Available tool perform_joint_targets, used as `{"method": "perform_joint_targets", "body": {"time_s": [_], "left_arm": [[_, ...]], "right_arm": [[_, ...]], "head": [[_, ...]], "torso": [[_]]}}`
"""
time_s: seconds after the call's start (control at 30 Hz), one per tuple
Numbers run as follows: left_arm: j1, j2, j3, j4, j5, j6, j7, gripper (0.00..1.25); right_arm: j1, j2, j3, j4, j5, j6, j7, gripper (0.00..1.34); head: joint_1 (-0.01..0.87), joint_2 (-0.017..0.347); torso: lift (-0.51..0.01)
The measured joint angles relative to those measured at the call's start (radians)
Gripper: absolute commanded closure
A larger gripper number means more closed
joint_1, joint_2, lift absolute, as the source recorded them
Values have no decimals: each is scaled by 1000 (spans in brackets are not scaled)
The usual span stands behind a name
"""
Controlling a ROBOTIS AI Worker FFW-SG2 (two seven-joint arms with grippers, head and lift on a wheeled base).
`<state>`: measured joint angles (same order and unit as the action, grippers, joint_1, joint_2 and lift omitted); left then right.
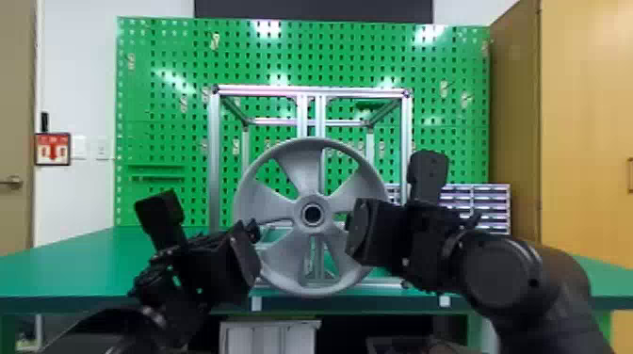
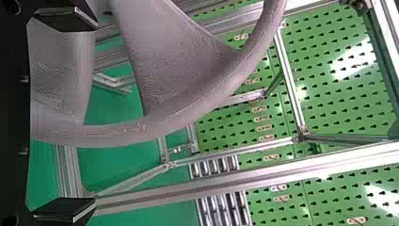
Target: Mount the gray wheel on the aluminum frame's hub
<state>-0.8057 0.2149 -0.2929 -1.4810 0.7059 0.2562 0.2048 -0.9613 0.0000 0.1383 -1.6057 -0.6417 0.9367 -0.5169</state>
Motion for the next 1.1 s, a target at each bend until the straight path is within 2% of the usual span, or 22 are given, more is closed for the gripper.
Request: {"method": "perform_joint_targets", "body": {"time_s": [0.43,0.8,1.1], "left_arm": [[113,33,43,-167,-37,45,20,99],[232,73,64,-326,-129,100,61,117],[340,91,98,-398,-166,113,64,119]], "right_arm": [[138,-1,-19,-199,-28,10,0,-2],[265,-28,-45,-328,-31,16,0,-2],[389,-57,-52,-416,8,-13,0,-2]], "head": [[-5,6],[-5,6],[-5,6]], "torso": [[-499],[-499],[-499]]}}
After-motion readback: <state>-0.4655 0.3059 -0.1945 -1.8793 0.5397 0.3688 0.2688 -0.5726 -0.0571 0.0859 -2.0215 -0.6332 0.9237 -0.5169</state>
